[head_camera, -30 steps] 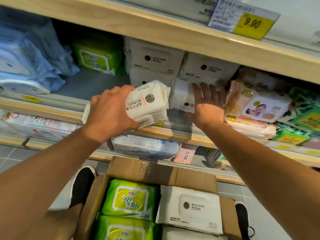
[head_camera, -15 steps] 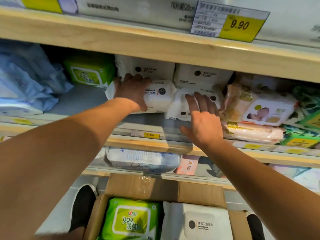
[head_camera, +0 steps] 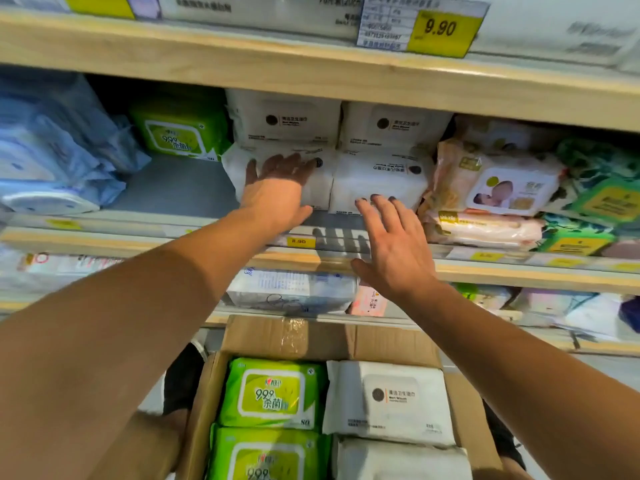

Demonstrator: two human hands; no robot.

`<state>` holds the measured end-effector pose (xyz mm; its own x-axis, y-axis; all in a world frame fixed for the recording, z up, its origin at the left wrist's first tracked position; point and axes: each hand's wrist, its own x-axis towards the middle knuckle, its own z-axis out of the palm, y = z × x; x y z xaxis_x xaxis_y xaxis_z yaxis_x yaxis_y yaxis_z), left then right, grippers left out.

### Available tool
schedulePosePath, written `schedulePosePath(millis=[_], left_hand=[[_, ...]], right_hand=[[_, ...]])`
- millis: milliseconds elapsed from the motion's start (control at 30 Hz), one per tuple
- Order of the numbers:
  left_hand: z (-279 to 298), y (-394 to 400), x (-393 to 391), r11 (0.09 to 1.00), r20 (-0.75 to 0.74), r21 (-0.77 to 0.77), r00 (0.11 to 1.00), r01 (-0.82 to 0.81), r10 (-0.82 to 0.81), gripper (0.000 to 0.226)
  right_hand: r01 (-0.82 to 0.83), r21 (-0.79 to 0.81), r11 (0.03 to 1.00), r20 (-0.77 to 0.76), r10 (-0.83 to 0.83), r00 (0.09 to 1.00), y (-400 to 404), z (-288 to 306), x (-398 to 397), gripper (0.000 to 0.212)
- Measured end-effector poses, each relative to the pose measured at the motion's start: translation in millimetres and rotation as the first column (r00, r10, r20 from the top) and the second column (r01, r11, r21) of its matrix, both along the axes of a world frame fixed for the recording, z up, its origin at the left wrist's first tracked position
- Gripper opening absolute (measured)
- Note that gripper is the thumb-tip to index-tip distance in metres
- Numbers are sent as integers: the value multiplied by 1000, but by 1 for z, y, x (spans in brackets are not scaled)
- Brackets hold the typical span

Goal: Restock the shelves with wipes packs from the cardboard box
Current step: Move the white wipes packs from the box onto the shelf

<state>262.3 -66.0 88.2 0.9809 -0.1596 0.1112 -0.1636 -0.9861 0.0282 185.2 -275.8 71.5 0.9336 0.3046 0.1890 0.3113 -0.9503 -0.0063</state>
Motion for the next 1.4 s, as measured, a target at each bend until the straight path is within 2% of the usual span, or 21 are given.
schedulePosePath(millis=[100, 267, 467, 600, 867, 1000, 1100, 1300, 1400], left_hand=[[4, -9, -50, 995, 40, -72, 997, 64, -61, 75], [-1, -23, -134, 978, 22, -169, 992, 125, -123, 74], [-36, -47, -225, 955, -84, -239, 976, 175, -200, 70], [-68, -63, -269, 951, -159, -223, 955, 214, -252, 72], [-125, -89, -320, 951, -394, -191, 869, 242, -300, 78], [-147, -97, -335, 958, -497, -160, 819, 238, -286, 95], [-156, -101, -338, 959, -513, -144, 811, 243, -282, 107], [-165, -109, -327, 961, -541, -149, 795, 232, -276, 114], [-164, -113, -325, 953, -522, -147, 797, 266, -304, 108]], right_hand=[[3, 13, 1000, -52, -3, 999, -6, 1, -33, 91], [12, 48, 999, -140, -5, 990, -21, -2, -99, 89], [27, 59, 998, -310, -7, 951, -41, -25, -173, 89], [17, 35, 999, -392, -2, 920, -56, -46, -213, 88], [71, -15, 997, -535, -68, 842, -87, -83, -263, 86], [96, -40, 995, -584, -101, 805, -104, -94, -276, 86], [77, -35, 996, -607, -82, 790, -110, -100, -275, 88], [72, -22, 997, -628, -70, 775, -111, -106, -271, 88], [54, -13, 998, -640, -49, 767, -107, -110, -264, 90]])
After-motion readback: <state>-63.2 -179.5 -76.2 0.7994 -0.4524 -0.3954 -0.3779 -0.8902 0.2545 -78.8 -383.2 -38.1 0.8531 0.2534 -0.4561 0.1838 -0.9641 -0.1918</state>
